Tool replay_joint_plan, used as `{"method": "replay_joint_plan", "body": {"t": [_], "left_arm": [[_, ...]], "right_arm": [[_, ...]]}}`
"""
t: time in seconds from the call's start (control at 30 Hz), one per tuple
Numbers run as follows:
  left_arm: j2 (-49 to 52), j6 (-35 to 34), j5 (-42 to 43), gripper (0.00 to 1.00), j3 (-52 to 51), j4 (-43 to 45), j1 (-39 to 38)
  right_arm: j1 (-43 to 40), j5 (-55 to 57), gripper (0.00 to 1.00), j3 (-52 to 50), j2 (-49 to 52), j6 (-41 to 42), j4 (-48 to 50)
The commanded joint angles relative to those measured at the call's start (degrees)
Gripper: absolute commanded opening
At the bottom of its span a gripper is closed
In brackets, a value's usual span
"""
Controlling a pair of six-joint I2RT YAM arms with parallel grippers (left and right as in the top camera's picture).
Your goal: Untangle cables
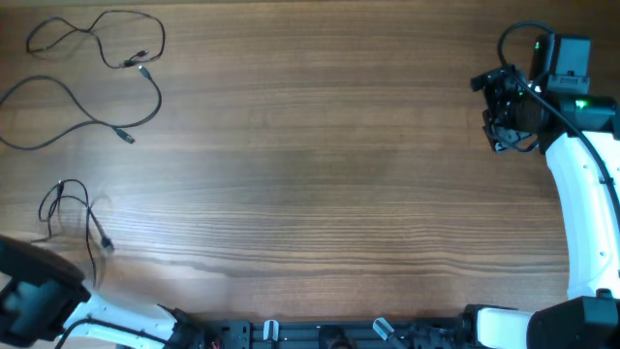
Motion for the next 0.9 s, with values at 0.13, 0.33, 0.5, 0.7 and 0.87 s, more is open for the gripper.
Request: {"method": "replay_joint_plan", "body": {"t": [0.13,0.33,0.5,0.7,0.87], "left_arm": [[2.4,-8.2,-8.9,0.83,-10.4,4.2,10.1],[5.6,-2.6,-8.9,0.69,-20.3,12.8,15.7],[7.3,-0.9,-8.8,0.51,-25.8,17.6,16.0],[7.3,7.5,-7.8,0.46,-28.0,20.1,16.0],[7.3,13.8,-1.8,0.57,-28.0,23.1,16.5]], "right_arm": [[0.3,-0.3,0.81,0.1,0.7,-1.2,0.2],[0.3,-0.3,0.81,0.1,0.7,-1.2,0.1],[0.3,-0.3,0.81,0.1,0.7,-1.2,0.1],[0.3,-0.3,0.81,0.1,0.7,-1.2,-0.8],[0.3,-0.3,0.81,0.1,0.7,-1.2,-1.4]]}}
